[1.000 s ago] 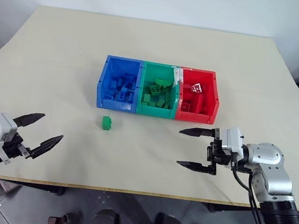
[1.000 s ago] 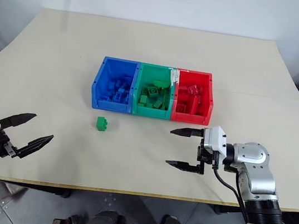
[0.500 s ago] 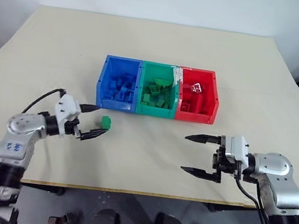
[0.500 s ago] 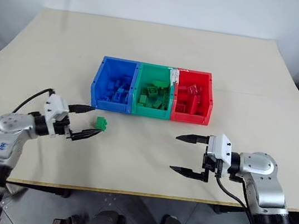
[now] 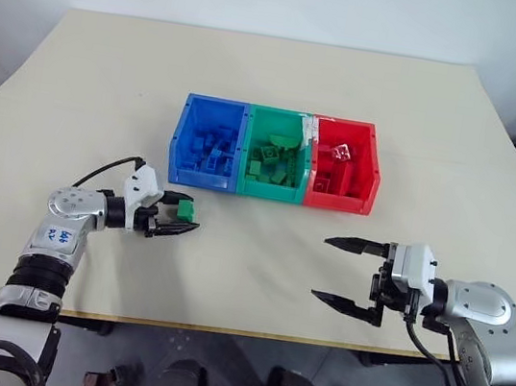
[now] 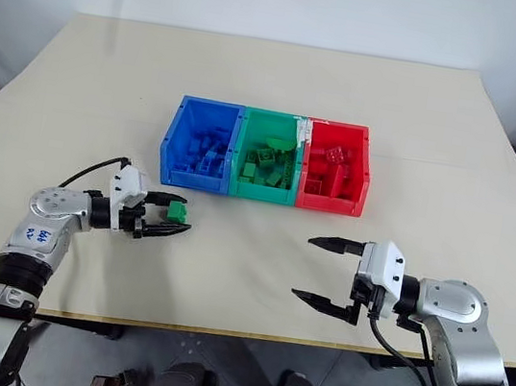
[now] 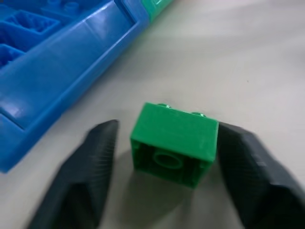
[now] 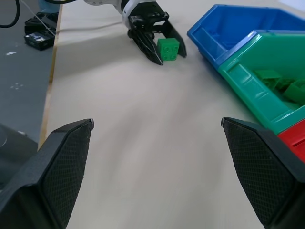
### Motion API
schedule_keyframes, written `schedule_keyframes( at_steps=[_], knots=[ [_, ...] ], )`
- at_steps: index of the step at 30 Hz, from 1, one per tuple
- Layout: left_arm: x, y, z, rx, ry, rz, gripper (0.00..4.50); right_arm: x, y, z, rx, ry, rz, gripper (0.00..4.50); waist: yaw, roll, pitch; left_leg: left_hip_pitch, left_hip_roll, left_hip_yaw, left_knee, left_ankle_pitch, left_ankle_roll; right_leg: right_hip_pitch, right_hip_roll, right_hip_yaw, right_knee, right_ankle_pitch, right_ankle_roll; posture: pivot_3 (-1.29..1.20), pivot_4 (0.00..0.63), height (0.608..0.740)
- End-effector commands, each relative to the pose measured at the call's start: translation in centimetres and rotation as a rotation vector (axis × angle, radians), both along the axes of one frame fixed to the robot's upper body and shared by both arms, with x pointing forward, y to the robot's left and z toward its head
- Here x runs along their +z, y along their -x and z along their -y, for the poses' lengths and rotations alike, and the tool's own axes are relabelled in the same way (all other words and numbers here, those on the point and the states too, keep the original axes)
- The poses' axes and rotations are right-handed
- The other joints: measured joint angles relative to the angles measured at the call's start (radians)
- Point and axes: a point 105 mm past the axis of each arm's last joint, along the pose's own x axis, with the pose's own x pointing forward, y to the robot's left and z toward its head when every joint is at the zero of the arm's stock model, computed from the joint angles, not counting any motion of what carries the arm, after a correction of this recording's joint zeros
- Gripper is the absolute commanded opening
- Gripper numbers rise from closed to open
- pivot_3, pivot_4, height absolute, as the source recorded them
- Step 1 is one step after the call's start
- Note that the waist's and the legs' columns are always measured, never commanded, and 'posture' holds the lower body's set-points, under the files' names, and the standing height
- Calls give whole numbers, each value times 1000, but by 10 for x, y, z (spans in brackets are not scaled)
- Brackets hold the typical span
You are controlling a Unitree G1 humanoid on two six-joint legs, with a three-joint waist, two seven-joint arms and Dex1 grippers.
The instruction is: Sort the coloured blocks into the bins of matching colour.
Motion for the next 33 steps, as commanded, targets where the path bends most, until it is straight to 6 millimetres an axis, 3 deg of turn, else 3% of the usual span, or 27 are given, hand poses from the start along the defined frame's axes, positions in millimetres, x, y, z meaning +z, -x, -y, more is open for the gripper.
schedule_keyframes(
  at_steps=[1, 2, 7, 11, 13, 19, 24, 30, 33],
  knots=[
    [8, 0, -2, 4, 10, 39, 1854, 11, 0, -1, -3, -20, 43, 4500, 0, 0, 0, 0, 0, 0, 0, 0, 0, 0, 0, 0, 0, 0, 0, 0, 150, 740],
    [15, 1, 0, 1, 51, 57, 1645, 11, -1, 0, -8, -22, 47, 4500, 0, 0, 0, 0, 0, 0, 0, 0, 0, 0, 0, 0, 0, 0, 0, 0, 150, 740],
    [61, 5, 23, -53, 218, 131, 1609, 15, -3, 9, -94, -51, 74, 4500, 4, 0, 0, -1, 0, -1, 1, 0, 0, 0, 0, 0, 0, 0, 0, 0, 150, 740],
    [100, 4, 61, -138, 287, 173, 1609, 28, -11, 26, -298, -211, 130, 4500, 8, -1, 0, -1, 0, -2, 1, 0, 0, 1, 0, 0, 0, 0, 0, 0, 150, 740],
    [112, -7, 79, -135, 288, 196, 1609, 33, -13, 36, -402, -263, 159, 4500, 8, -1, 0, -1, -1, -2, 2, 0, 0, 1, 0, 0, 1, 0, 0, 0, 150, 740],
    [125, -55, 118, -49, 224, 255, 1609, 35, -15, 59, -640, -293, 259, 4500, 4, -1, 0, 0, -1, -1, 0, 0, 0, 1, 0, 0, 0, 0, 0, 0, 150, 740],
    [120, -76, 137, -28, 199, 231, 1609, 33, -6, 58, -680, -272, 278, 4500, 0, -1, 0, -1, -1, 0, -1, 0, 0, 0, 1, 0, -2, 0, 1, 0, 150, 740],
    [122, -73, 140, -81, 224, 247, 3491, 32, 2, 50, -657, -262, 274, 4500, 2, -2, 0, -1, -1, 1, -2, 0, 1, -1, 1, 0, -3, 0, 1, 0, 150, 740],
    [124, -66, 127, -107, 220, 293, 4393, 30, 2, 43, -596, -258, 257, 4500, 2, -2, 0, -1, -1, 1, -2, 0, 1, 0, 1, 0, -3, 0, 1, 0, 150, 740]
  ],
)
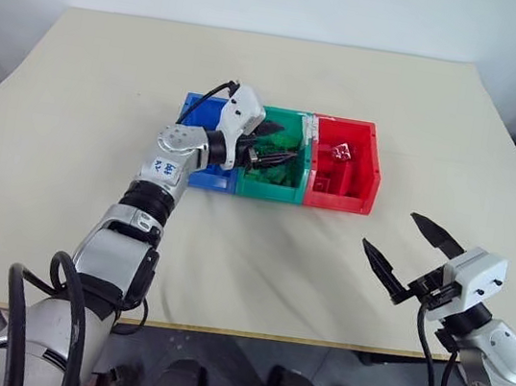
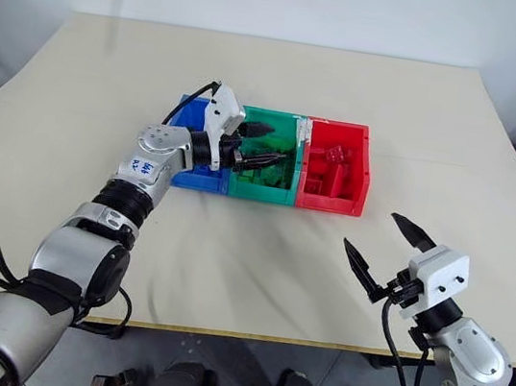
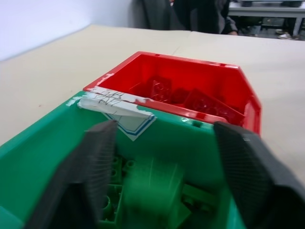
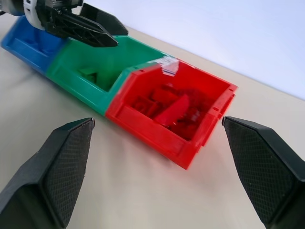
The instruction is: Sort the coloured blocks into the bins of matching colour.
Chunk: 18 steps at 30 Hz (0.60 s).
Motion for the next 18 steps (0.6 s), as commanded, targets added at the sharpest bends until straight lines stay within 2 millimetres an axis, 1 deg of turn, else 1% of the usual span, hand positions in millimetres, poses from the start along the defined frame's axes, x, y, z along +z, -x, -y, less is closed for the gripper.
schedule_keyframes(
  at_steps=[1, 3, 6, 8, 9, 13, 15, 18],
  knots=[
    [18, 10, -18, -29, 19, 108, 4456, 8, 5, -11, 86, 18, 40, 4500, -2, 0, 0, 0, 0, 0, 0, 0, 0, 0, 0, 0, 0, 0, 0, 0, 150, 740],
    [18, 18, -34, -27, 18, 137, 4456, 5, 1, -16, 138, 31, 23, 4500, -8, 0, 0, 0, 0, 0, 0, 0, 0, 0, 0, 0, 0, 0, 0, 0, 150, 740],
    [11, 38, -70, 11, -6, 154, 4456, 0, -5, -24, 239, 69, -10, 4500, -25, 0, 0, 1, 1, 0, 0, 0, 0, 0, 0, 0, 1, 0, 0, 0, 150, 740],
    [6, 57, -99, 56, -22, 157, 4456, -3, -10, -28, 306, 89, -32, 4500, -31, 0, 0, 1, 2, -1, 0, 0, 0, 0, 0, 0, 1, 0, 0, 0, 150, 740],
    [4, 65, -109, 78, -31, 156, 4456, -4, -12, -28, 331, 95, -38, 4500, -32, 0, 0, 1, 2, 0, 0, 0, 0, 0, 0, 0, 1, 0, 0, 0, 150, 740],
    [-11, 104, -161, 229, -84, 113, 4456, -10, -23, -29, 427, 135, -72, 4500, -28, 0, 0, 1, 2, -2, 0, 0, 0, 0, 0, 0, 1, 0, 0, 0, 150, 740],
    [-19, 118, -176, 286, -97, 72, 4456, -15, -29, -26, 446, 152, -84, 4500, -17, 1, 0, 1, 2, -3, 1, 0, 0, 2, -1, 0, 1, 0, 0, 0, 150, 740],
    [-37, 137, -191, 342, -123, 16, 4456, -22, -34, -17, 456, 183, -103, 4500, -5, 1, 0, 2, 2, -5, 2, -1, 1, 3, -3, 0, 2, 0, 0, 0, 150, 740]
  ],
)
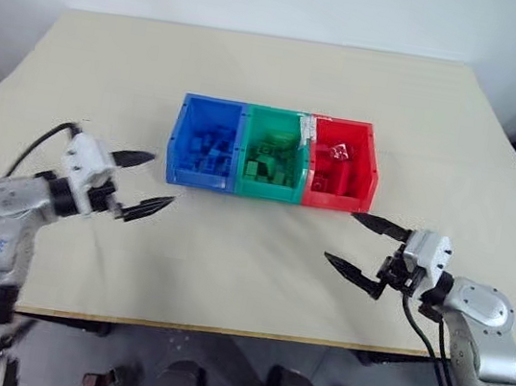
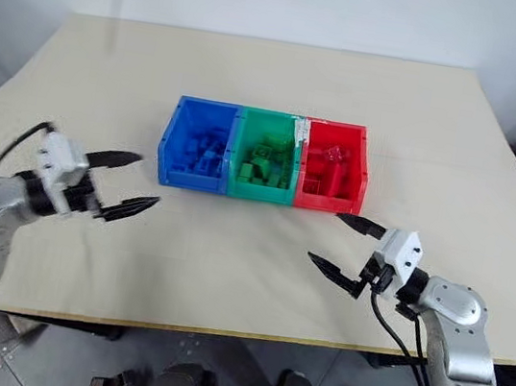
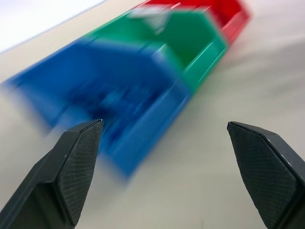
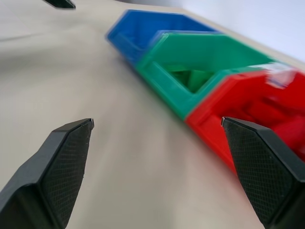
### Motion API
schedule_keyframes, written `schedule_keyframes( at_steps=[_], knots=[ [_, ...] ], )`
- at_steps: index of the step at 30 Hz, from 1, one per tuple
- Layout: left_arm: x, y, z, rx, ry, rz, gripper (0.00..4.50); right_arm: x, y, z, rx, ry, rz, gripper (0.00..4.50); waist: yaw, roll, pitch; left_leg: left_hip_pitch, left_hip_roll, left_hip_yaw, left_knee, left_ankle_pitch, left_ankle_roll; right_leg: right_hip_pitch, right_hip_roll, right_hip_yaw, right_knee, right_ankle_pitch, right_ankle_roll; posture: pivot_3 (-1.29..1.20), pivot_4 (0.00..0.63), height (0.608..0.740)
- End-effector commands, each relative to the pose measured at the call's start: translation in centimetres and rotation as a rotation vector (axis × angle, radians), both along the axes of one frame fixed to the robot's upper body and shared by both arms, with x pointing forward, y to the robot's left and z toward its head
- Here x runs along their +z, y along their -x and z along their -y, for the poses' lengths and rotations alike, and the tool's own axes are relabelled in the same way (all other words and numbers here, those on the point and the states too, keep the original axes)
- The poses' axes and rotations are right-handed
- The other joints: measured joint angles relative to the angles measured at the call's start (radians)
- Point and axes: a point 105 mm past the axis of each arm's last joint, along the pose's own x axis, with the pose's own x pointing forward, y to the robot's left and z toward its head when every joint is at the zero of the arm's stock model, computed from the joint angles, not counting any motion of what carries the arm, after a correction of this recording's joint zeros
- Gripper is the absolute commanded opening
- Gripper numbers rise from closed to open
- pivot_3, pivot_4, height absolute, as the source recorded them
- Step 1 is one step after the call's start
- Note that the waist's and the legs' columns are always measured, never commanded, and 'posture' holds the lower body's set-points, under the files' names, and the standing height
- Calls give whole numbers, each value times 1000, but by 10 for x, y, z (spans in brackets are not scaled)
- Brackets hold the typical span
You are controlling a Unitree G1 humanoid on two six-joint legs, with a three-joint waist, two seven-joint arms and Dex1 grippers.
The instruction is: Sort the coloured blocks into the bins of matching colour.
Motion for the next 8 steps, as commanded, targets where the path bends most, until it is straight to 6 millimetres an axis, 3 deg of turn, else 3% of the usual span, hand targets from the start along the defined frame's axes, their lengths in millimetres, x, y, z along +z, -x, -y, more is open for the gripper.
schedule_keyframes(
  at_steps=[1, 4, 8],
  knots=[
    [3, 16, -6, 33, 6, 20, 4456, 0, -2, 12, 5, 22, 14, 4500, 7, 0, 0, 0, 0, 0, 0, 0, 0, 0, 0, 0, 0, 0, 0, 0, 150, 740],
    [-9, 17, -7, 94, 7, 2, 4456, -2, -5, 22, -39, 11, 10, 4500, 10, 0, 0, 0, -1, 0, 0, 0, 0, 0, 0, 0, 0, 0, 0, 0, 150, 740],
    [-9, 13, 3, 120, 23, 39, 4456, -5, -4, 20, -40, 2, 16, 4500, 5, 0, 0, 0, -1, 1, 0, 0, 0, 0, 1, 0, 0, 0, 0, 0, 150, 740]
  ],
)
